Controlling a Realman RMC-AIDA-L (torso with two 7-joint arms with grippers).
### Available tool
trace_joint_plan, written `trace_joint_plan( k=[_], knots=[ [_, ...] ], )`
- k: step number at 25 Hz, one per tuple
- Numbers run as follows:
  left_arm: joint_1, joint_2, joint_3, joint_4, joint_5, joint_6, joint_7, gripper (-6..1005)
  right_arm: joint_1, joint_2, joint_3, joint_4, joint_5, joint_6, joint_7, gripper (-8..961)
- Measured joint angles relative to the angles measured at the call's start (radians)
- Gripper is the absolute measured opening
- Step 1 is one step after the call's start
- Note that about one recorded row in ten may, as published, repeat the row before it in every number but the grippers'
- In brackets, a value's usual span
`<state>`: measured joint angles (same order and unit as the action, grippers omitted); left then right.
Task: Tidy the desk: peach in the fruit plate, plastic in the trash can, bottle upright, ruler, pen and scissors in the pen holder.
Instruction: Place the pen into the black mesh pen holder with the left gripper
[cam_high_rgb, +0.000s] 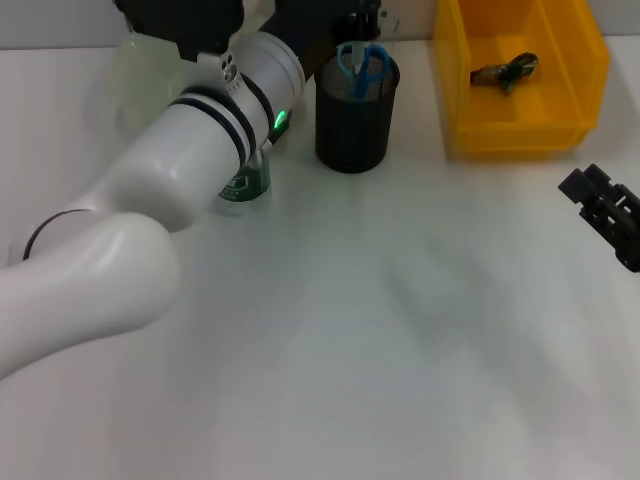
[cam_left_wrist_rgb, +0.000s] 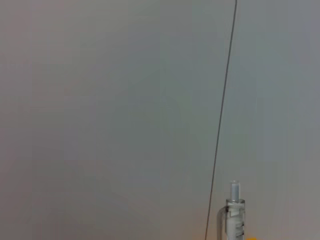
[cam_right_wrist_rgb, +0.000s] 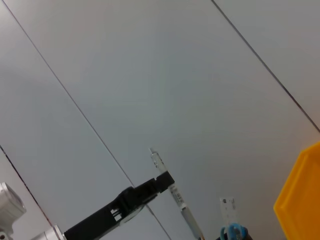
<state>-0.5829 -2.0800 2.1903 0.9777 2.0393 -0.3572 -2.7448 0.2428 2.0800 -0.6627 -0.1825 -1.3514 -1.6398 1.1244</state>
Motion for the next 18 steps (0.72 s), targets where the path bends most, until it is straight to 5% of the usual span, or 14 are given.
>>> trace_joint_plan(
  k=[18],
  knots=[
    [-0.037,0.000,0.030,-0.055,0.004,-0.010,-0.004,203,0.004,-0.002,0.000,0.000,0.000,0.001,0.000,562]
  ],
)
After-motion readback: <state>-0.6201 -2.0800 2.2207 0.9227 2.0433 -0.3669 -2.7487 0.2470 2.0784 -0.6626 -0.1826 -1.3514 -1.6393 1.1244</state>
